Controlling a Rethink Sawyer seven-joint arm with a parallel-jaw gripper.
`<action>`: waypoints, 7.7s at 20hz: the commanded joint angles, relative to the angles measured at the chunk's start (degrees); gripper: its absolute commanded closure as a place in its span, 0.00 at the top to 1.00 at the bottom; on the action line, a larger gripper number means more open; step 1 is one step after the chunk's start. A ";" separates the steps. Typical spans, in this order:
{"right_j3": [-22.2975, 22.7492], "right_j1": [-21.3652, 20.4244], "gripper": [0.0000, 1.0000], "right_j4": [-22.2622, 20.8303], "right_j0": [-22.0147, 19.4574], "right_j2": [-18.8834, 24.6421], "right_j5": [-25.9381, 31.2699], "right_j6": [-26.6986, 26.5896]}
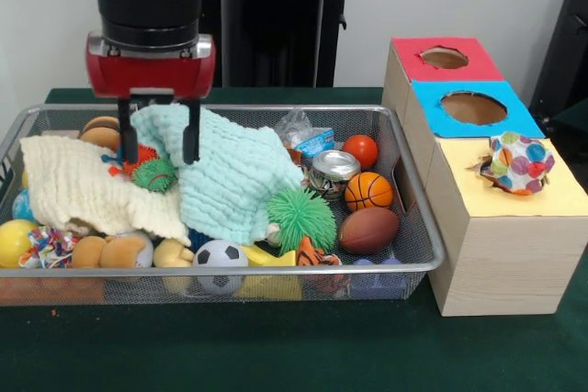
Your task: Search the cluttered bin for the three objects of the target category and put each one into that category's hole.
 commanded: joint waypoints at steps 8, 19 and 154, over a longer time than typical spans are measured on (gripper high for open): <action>-12.25 9.86 1.00 -8.15 -5.18 12.13 8.08 -33.20; -16.03 16.45 1.00 -10.77 -5.34 9.47 5.00 -33.88; 12.81 -4.91 0.00 13.09 25.41 -8.15 5.02 21.85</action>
